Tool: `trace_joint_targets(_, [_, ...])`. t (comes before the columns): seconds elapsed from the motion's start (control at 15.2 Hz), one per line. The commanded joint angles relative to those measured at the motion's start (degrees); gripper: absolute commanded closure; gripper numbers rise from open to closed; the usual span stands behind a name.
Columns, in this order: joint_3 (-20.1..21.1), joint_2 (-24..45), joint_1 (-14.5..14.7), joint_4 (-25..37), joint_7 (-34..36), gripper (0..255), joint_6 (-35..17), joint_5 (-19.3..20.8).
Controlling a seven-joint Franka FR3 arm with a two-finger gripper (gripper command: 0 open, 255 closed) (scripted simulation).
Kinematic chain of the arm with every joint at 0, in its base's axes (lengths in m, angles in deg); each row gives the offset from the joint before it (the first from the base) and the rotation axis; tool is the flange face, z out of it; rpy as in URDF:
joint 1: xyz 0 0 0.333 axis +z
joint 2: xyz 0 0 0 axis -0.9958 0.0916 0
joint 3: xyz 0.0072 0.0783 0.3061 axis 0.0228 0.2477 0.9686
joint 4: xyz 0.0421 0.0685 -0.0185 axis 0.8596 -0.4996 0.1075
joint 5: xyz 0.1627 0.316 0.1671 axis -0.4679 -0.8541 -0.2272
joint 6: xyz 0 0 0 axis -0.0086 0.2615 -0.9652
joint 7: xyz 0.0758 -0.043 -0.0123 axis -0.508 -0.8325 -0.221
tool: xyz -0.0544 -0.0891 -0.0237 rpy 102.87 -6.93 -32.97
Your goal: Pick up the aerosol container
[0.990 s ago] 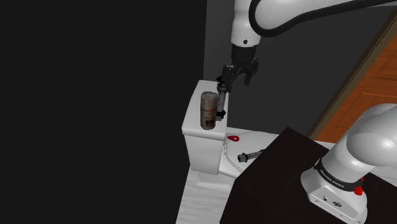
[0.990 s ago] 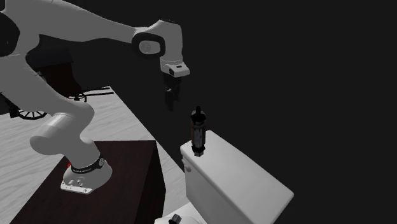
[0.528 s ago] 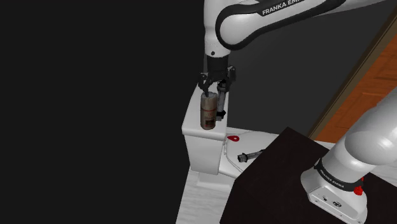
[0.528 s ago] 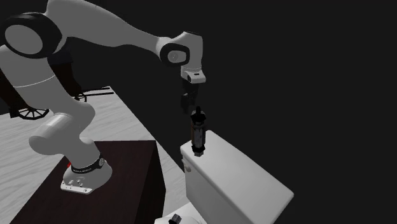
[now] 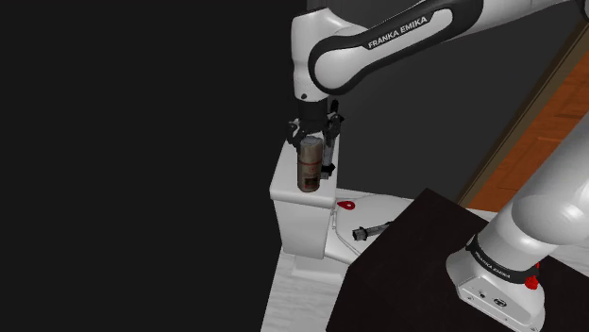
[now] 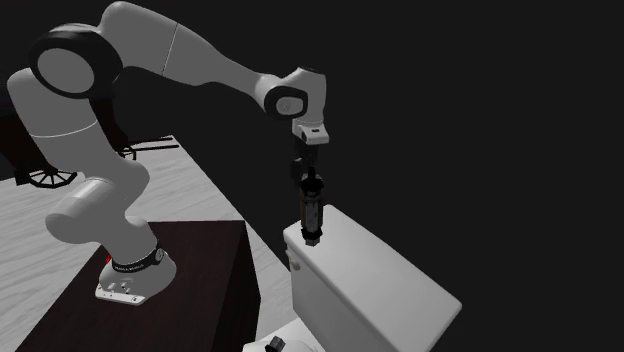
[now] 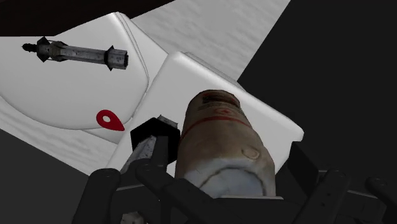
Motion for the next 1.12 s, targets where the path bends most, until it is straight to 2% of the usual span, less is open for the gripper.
trace_joint_targets(0.0, [0.03,0.69,0.06,-0.83,0.35,0,-1.45,0.38])
trace_joint_targets(0.07, [0.03,0.69,0.06,-0.84,0.35,0,-1.45,0.38])
trace_joint_targets(0.13, [0.05,0.62,0.08,-0.83,0.37,255,-1.38,0.34])
trace_joint_targets(0.73, [0.03,0.69,0.05,-0.83,0.35,255,-1.45,0.38])
trace_joint_targets(1.06, [0.00,-0.96,-0.06,1.40,-0.40,255,2.23,-0.52])
